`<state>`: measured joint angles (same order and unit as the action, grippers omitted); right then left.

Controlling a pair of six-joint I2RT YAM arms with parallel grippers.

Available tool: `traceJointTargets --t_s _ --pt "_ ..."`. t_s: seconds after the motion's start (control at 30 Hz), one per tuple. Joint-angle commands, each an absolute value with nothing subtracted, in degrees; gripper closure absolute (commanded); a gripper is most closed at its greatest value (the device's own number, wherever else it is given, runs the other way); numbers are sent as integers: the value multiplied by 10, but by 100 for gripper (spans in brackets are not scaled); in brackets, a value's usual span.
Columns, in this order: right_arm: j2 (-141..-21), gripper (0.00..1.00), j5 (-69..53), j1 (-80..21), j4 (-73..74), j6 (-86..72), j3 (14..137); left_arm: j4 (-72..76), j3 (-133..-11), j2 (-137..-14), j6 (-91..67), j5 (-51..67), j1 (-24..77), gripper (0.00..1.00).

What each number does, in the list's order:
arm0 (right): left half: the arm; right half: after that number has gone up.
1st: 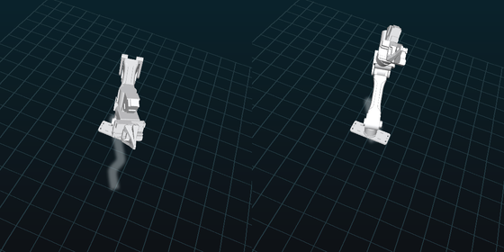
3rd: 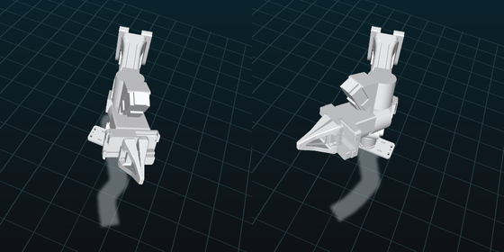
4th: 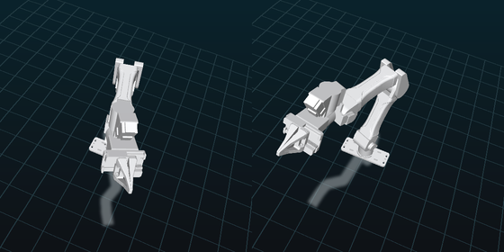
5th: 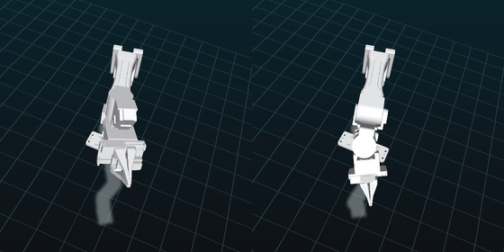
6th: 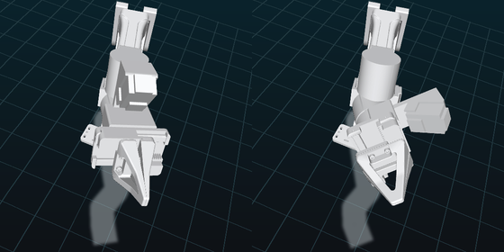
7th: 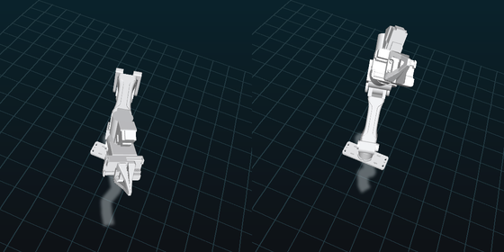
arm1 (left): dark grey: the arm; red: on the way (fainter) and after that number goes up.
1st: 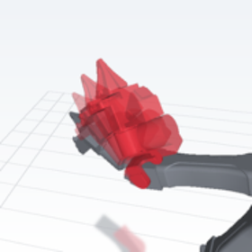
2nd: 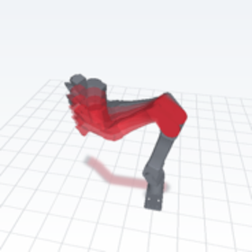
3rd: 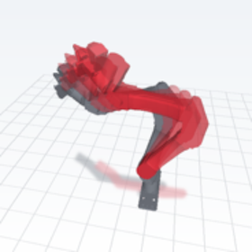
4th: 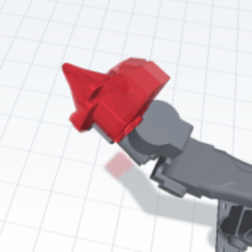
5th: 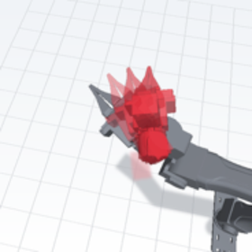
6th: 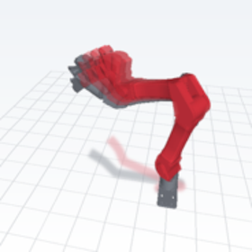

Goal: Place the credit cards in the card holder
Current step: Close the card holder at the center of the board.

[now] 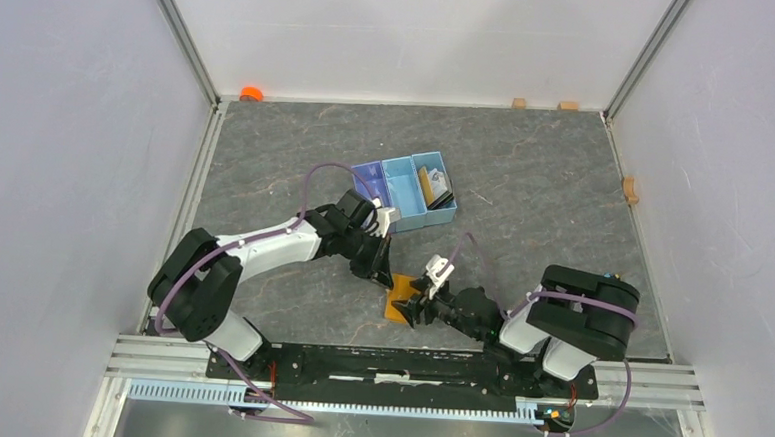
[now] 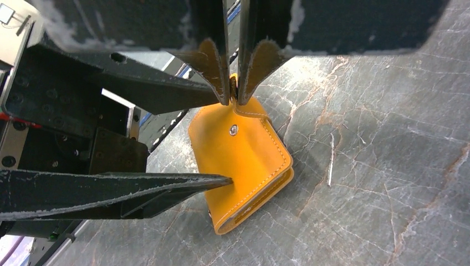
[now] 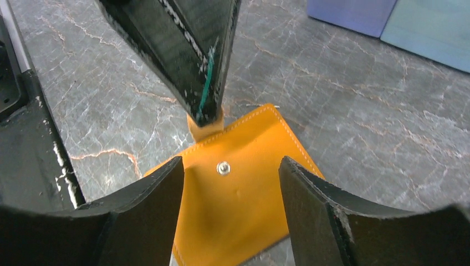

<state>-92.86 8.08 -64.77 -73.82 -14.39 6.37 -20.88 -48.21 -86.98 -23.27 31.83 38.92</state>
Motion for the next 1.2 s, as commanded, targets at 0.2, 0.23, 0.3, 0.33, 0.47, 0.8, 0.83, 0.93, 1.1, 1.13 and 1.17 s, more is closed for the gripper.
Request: traceJointTargets --t_s 0.2,0.23,0.3,0.33,0.47,0.8,0.83,0.93,1.1,1.13,1.17 --pt "-977 33 105 -650 -677 -138 125 -253 -516 -863 -215 278 387 80" --pt "-979 33 107 -651 -671 -140 126 -259 -517 -857 -209 267 387 77" --pt "-985 34 117 -650 -651 -144 132 -271 -521 -847 -196 245 387 69" --pt "-988 34 118 -650 -644 -147 135 -280 -525 -842 -189 228 387 65" --pt "-989 34 121 -650 -642 -154 131 -289 -526 -822 -170 192 391 53" --pt "-991 35 125 -650 -635 -158 134 -308 -540 -838 -139 151 451 45" --pt "-991 35 125 -650 -635 -159 134 -308 -541 -840 -138 150 452 45" --pt "-990 34 124 -650 -635 -160 134 -308 -541 -844 -135 141 461 47" --pt "-984 35 123 -650 -643 -162 126 -314 -547 -855 -130 111 470 50" --pt "-983 35 123 -651 -644 -161 125 -315 -549 -857 -130 107 471 51" --pt "-983 34 123 -650 -644 -161 125 -315 -549 -858 -130 105 471 52"
